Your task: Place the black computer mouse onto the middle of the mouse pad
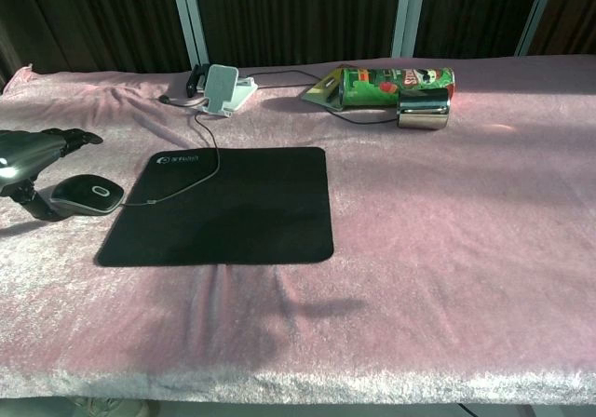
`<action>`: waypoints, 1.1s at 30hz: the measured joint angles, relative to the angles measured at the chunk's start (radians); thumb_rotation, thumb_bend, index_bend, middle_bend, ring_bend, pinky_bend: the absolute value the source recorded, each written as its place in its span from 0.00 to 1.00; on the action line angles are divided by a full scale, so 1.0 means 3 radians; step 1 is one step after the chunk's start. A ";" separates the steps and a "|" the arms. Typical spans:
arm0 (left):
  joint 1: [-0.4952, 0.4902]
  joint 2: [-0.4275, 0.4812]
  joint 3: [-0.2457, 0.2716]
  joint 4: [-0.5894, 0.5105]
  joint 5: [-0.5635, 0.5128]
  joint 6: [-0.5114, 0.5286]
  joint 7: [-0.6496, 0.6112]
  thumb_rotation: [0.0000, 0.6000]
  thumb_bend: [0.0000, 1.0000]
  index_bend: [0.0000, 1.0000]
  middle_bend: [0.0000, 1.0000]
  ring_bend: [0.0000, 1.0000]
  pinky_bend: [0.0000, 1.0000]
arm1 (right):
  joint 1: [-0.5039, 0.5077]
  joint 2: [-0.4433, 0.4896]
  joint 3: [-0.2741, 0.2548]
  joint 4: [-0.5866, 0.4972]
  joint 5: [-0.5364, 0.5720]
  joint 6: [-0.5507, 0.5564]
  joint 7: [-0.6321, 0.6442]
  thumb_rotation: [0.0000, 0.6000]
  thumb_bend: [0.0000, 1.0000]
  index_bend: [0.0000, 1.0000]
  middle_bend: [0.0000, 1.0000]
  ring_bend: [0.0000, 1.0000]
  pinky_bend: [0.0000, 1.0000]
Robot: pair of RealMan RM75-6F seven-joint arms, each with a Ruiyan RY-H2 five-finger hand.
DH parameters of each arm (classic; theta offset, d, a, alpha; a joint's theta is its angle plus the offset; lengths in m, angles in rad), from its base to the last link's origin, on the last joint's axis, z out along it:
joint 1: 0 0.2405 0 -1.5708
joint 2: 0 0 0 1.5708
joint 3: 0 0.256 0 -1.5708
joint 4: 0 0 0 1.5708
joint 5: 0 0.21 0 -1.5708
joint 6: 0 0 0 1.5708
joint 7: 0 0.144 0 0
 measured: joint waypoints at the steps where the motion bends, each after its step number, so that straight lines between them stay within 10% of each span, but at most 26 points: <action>1: 0.0001 -0.0006 0.0001 0.0012 0.0005 -0.0006 -0.0010 1.00 0.27 0.00 0.00 0.00 0.25 | 0.0000 0.0000 -0.0001 0.0000 0.0000 0.0000 0.0000 1.00 0.22 0.05 0.07 0.11 0.25; 22: -0.0010 -0.0077 0.0011 0.0177 0.0090 -0.0085 -0.0081 1.00 0.27 0.03 0.02 0.01 0.25 | 0.0005 -0.0010 -0.0006 -0.0007 -0.0007 -0.0017 -0.0028 1.00 0.22 0.05 0.07 0.11 0.25; 33: -0.0037 -0.0293 0.0051 0.0528 0.0173 -0.0154 -0.0093 1.00 0.33 0.39 0.48 0.39 0.45 | 0.0010 -0.0003 -0.0008 0.0001 -0.0017 -0.0017 -0.0004 1.00 0.22 0.05 0.07 0.11 0.25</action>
